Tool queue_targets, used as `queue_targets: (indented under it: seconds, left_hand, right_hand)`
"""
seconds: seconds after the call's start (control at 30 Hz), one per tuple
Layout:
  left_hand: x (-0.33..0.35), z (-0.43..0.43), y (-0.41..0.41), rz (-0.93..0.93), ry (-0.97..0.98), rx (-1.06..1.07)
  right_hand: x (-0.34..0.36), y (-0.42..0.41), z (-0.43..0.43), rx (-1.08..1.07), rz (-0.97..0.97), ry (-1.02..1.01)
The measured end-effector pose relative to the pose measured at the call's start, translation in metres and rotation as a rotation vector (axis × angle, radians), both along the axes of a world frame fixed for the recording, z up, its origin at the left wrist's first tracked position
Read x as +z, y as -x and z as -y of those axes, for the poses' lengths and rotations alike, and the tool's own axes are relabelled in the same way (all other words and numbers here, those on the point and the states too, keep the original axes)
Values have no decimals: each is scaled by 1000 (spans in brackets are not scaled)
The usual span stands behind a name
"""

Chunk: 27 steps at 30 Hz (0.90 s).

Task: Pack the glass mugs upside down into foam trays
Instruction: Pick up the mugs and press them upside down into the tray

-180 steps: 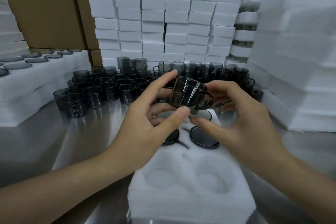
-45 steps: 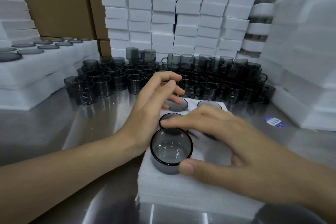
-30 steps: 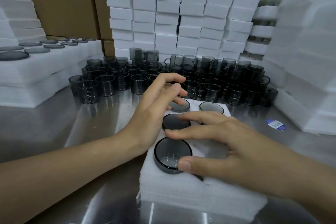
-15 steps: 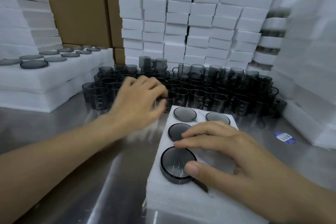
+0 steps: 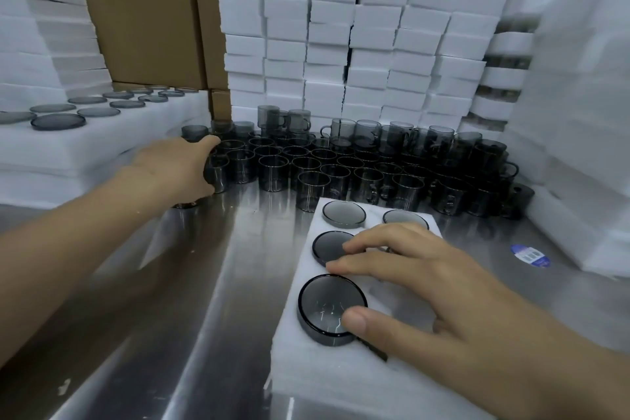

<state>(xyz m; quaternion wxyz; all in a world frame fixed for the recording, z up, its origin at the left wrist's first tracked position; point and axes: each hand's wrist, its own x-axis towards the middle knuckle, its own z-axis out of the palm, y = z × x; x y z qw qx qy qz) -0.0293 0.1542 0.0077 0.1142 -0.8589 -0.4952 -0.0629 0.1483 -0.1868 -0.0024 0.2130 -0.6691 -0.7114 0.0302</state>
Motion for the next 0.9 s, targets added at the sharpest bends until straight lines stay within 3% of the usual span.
queue_targets:
  seconds: [0.7, 0.9]
  left_hand:
    - [-4, -1, -14, 14, -51, -89]
    - [-10, 18, -23, 135, -116, -234]
  right_hand:
    - [-1, -1, 1, -5, 34, 8]
    - [-4, -3, 0, 8, 59, -24]
